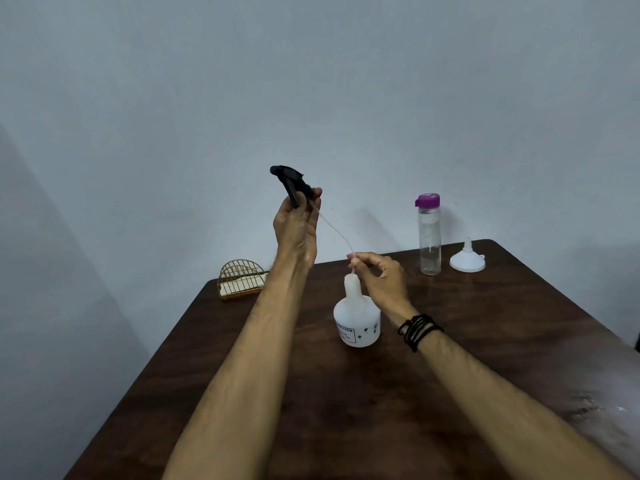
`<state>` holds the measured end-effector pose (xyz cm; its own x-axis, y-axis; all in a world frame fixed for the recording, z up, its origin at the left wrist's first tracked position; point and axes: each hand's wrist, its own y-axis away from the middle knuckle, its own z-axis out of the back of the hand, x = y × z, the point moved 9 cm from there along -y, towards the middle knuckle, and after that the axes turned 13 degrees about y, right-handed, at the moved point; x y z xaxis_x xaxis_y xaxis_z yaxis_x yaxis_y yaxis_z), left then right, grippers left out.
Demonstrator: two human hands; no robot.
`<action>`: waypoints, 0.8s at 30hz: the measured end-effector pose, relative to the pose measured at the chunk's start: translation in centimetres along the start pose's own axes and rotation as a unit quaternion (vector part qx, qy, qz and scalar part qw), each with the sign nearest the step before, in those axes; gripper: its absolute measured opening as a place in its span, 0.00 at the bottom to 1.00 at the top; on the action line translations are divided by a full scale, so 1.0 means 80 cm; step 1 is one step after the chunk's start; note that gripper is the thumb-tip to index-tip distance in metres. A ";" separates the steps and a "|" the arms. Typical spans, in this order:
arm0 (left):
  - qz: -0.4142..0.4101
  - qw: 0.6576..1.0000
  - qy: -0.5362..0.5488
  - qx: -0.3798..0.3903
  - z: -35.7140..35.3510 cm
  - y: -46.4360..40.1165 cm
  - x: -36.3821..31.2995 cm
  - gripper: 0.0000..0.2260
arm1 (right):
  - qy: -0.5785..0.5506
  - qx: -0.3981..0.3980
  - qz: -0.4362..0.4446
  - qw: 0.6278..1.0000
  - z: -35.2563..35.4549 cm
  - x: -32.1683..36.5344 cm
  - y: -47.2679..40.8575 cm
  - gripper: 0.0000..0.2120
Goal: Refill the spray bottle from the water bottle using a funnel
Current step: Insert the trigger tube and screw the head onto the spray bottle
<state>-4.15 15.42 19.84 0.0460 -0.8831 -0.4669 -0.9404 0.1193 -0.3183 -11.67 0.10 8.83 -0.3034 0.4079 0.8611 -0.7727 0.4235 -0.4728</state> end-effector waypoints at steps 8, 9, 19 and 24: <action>-0.011 0.992 -0.128 0.012 0.019 0.005 0.008 0.07 | 0.112 0.011 0.033 0.993 -0.011 -0.013 0.007 0.07; -0.012 0.987 -0.161 0.019 0.022 0.007 0.010 0.08 | 0.100 0.011 0.031 0.994 -0.013 -0.015 0.009 0.07; 0.022 0.882 -0.464 0.074 0.088 0.059 0.072 0.08 | 0.112 0.087 -0.007 0.990 -0.046 -0.056 0.042 0.20; 0.013 0.870 -0.487 0.080 0.105 0.075 0.085 0.06 | 0.097 0.078 -0.004 0.992 -0.043 -0.055 0.052 0.21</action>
<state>-6.68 13.97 7.85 0.3626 -0.0863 -0.9279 -0.8900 0.2632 -0.3722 -11.63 2.83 2.42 -0.1955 0.5594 0.8055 -0.8562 0.3032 -0.4184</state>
